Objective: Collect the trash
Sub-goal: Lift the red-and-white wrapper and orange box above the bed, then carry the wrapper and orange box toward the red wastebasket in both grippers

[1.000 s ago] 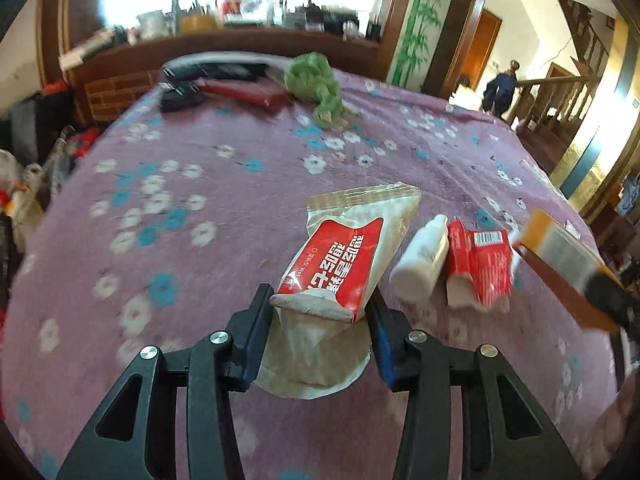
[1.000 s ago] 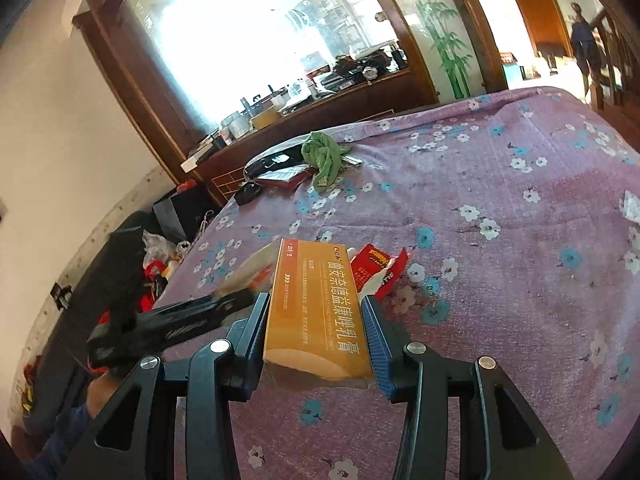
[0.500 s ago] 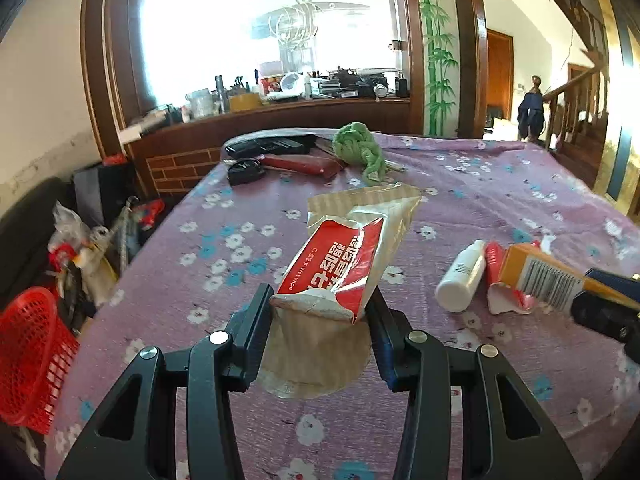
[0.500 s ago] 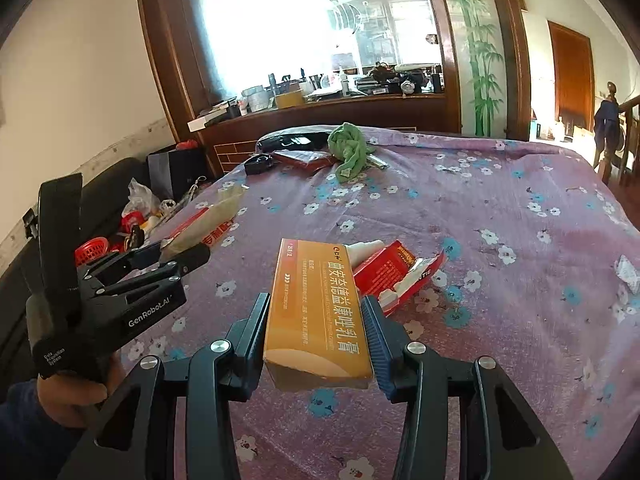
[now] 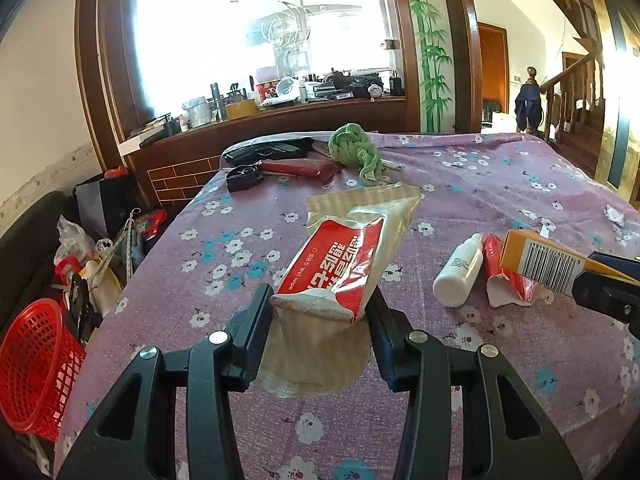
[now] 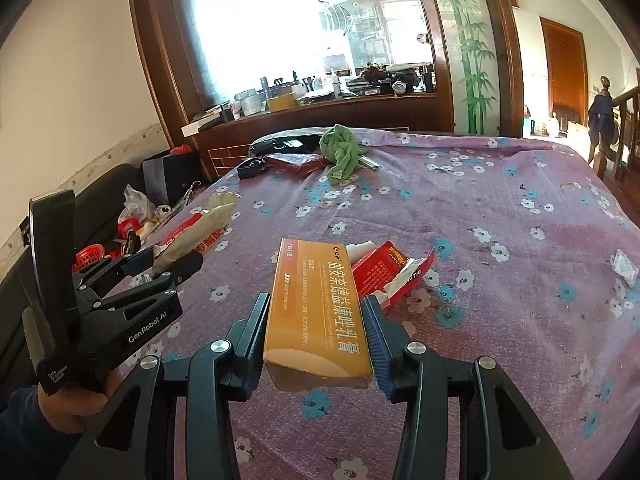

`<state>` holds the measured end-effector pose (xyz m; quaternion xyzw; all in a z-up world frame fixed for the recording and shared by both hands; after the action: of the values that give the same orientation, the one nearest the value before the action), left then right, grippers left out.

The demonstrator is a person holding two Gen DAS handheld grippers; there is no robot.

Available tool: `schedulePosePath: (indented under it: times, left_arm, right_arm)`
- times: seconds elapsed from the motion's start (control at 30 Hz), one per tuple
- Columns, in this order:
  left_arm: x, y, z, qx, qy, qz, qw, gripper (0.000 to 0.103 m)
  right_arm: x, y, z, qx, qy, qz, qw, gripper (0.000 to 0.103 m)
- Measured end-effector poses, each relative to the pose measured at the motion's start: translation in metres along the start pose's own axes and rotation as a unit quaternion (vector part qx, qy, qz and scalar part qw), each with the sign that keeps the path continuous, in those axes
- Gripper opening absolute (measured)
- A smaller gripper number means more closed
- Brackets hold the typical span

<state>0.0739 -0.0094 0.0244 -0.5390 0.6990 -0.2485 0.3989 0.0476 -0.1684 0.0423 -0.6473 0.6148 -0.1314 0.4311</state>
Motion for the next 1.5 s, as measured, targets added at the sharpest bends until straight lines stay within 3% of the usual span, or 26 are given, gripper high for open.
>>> schedulePosePath:
  times: [1.5]
  left_arm:
    - [-0.0012, -0.0005, -0.0039, 0.002, -0.018, 0.013, 0.9998, 0.045]
  right_arm:
    - [0.0025, 0.0, -0.0016, 0.001, 0.001, 0.004, 1.0, 0.049]
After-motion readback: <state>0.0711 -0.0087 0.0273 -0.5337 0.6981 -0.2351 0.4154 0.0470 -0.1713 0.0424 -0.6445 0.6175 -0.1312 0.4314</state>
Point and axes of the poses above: each gripper's, at about its wrist camera, not at the fingertips, and z roughly the way its jaws point, x to its right, y to its underside, the point moved 4 cm from there along z, roughly the way its jaws point, and after that the axes turned 11 degrees about z, right-handed, at the moved point
